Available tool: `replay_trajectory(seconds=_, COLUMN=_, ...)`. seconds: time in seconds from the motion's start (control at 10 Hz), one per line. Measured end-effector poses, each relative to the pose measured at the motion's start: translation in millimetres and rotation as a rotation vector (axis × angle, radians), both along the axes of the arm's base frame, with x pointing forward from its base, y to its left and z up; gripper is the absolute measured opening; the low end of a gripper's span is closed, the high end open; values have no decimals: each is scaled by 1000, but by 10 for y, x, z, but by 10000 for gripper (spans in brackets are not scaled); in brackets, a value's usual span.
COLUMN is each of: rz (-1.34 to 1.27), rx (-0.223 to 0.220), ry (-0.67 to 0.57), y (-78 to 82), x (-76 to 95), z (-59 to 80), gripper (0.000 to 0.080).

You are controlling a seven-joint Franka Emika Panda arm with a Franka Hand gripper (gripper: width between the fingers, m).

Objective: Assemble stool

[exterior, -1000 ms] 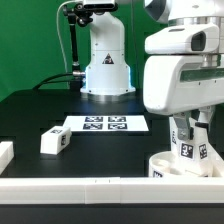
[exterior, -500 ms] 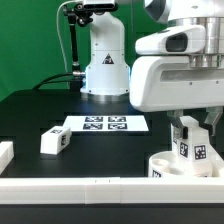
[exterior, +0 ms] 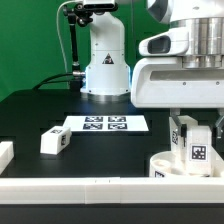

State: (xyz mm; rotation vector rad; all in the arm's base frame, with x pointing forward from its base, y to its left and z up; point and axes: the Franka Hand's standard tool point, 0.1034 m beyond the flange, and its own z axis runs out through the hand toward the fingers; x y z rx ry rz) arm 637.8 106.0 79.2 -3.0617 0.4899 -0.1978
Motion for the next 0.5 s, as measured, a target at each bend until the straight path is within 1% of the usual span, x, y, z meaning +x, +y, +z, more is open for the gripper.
replay_trajectory(seconds=0.2, rz=-187, rx=25, ry=3, y=80, x=-22, z=-7, gripper=340)
replay_trajectory(seconds=0.4, rz=-289, rx=37, ry=5, y=83, x=-24, z=-5, gripper=340)
replay_trajectory(seconds=0.5, rz=-360, rx=52, ry=7, y=81, x=-23, z=-5, gripper=340)
